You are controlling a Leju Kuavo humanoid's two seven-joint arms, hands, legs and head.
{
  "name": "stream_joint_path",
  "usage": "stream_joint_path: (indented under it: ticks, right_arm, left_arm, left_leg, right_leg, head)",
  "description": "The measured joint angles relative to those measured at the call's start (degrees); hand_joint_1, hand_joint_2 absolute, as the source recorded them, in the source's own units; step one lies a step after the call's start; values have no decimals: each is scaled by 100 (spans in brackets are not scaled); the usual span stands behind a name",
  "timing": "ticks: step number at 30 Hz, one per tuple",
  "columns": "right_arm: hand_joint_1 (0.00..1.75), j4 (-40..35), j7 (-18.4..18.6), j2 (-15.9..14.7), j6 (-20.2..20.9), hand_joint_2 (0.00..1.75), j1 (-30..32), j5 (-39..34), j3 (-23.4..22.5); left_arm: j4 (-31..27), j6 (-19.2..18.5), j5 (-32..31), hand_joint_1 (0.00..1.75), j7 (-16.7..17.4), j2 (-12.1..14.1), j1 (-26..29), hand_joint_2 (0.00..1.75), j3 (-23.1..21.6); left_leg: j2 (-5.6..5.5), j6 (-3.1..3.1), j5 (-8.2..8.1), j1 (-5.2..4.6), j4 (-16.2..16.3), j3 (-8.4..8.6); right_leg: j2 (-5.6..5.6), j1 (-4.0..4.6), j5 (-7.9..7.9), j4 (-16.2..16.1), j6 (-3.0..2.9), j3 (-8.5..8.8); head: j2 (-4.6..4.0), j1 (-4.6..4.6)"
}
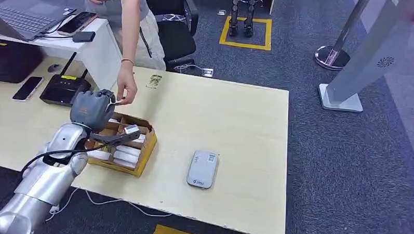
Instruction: Pass the card to the sensor for recognition and then transmit it.
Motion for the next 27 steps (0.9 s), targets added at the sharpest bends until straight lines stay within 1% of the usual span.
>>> stream_joint_path:
  ticks: [6,14,17,18,20,22,24,25,26,27]
  right_arm:
    - [0,0,-2,11,0,0,-3,0,0]
    - [0,-2,-2,31,0,0,-5,-9,0]
    - [0,-2,-2,35,-2,0,-4,-35,0]
    - [0,-2,-4,35,-2,0,-4,-50,0]
    - [0,-2,-11,35,-9,0,-2,-68,0]
    - [0,-2,-24,35,-18,0,0,-81,0]
    - [0,-2,-39,35,-22,0,6,-111,0]
    - [0,-2,-50,35,-26,0,16,-122,0]
    - [0,-2,-68,35,-26,0,27,-133,0]
    - [0,-2,-72,35,-26,0,32,-135,0]
  left_arm:
    - [4,175,-4,0,87,-4,64,175,0]
    - [0,319,22,0,90,0,171,175,2]
    - [-74,527,144,0,61,-2,272,175,28]
    - [-129,614,277,0,3,-9,319,175,61]
    - [-265,733,696,0,-186,-44,430,175,127]
    - [-448,794,1289,0,-436,-92,545,175,204]
    - [-714,733,2454,0,-910,-193,686,175,329]
    - [-855,609,3179,0,-1184,-260,761,175,420]
    - [-996,495,3776,0,-1417,-341,821,175,500]
    - [-1104,404,4119,0,-1550,-381,889,175,560]
  left_leg:
    - [0,0,0,0,0,-1]
    - [-1,0,0,0,0,-1]
    - [-1,0,0,0,0,-1]
    - [-1,0,0,0,0,-1]
    - [-1,0,0,0,0,-1]
    - [-1,0,0,0,0,-1]
    - [1,0,-1,-1,0,-1]
    - [0,1,-1,0,0,-2]
    - [0,1,-1,0,0,-2]
    - [-1,1,-1,0,0,-2]
  right_leg:
    - [-1,0,0,0,0,0]
    - [-1,0,0,1,0,1]
    - [-1,0,0,1,0,1]
    - [-1,0,0,1,0,1]
    - [-1,0,0,0,0,1]
    - [-1,0,-1,0,0,1]
    - [1,0,-1,0,0,0]
    - [0,0,-1,0,1,0]
    - [0,0,-1,-1,1,0]
    - [0,0,-1,-1,1,0]
  head:
    - [0,2]
    - [0,2]
    - [0,2]
    - [0,-2]
    - [0,0]
    - [0,2]
    - [0,4]
    - [0,-2]
    - [0,2]
    - [0,0]
